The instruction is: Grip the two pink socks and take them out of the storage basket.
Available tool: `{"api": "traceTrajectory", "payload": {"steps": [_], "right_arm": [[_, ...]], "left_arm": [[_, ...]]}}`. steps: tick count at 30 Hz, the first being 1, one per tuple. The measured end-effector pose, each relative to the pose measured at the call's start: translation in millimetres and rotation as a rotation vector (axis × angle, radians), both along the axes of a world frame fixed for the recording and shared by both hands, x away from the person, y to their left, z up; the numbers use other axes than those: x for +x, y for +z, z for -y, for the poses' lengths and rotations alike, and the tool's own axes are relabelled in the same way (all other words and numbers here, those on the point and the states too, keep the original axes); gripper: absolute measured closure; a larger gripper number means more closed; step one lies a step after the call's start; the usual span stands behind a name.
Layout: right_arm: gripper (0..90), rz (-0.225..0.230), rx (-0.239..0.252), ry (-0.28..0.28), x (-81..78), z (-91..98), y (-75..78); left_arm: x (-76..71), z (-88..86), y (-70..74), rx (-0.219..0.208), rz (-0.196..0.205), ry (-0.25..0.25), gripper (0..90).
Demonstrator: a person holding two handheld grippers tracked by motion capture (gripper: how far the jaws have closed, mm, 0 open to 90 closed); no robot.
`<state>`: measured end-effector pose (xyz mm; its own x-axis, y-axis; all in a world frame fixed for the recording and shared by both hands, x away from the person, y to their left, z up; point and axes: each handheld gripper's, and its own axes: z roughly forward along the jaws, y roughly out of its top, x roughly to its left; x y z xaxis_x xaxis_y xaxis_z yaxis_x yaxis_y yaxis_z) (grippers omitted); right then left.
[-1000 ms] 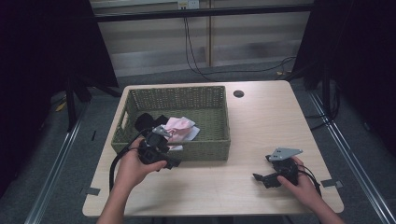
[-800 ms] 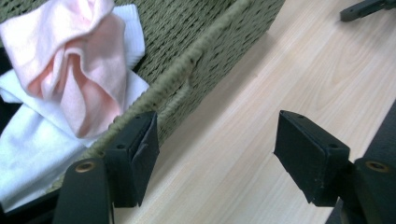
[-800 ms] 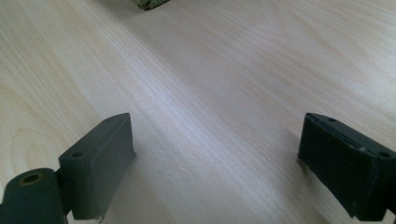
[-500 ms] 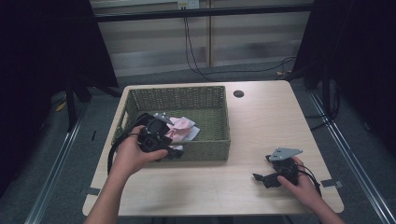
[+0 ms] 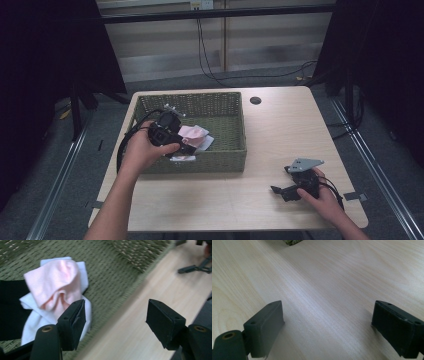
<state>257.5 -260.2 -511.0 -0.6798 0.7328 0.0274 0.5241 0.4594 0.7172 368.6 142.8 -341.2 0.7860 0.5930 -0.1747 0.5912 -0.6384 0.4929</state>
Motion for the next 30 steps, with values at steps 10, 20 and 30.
{"api": "traceTrajectory", "payload": {"steps": [10, 20, 30], "right_arm": [[9.7, 0.000, 0.000, 0.000, 0.0, 0.0, 0.0], [9.7, 0.000, 0.002, -0.002, 0.0, -0.2, 0.0], [9.7, 0.000, 0.002, -0.001, -0.1, -0.2, 0.0]], "left_arm": [[29.0, -1.9, -14.3, 0.022, -0.014, 0.045, 31.7], [55.5, -8.2, -26.0, 0.042, -0.037, 0.112, 33.2], [73.1, -9.2, -41.4, 0.062, -0.054, 0.150, 35.7]]}}
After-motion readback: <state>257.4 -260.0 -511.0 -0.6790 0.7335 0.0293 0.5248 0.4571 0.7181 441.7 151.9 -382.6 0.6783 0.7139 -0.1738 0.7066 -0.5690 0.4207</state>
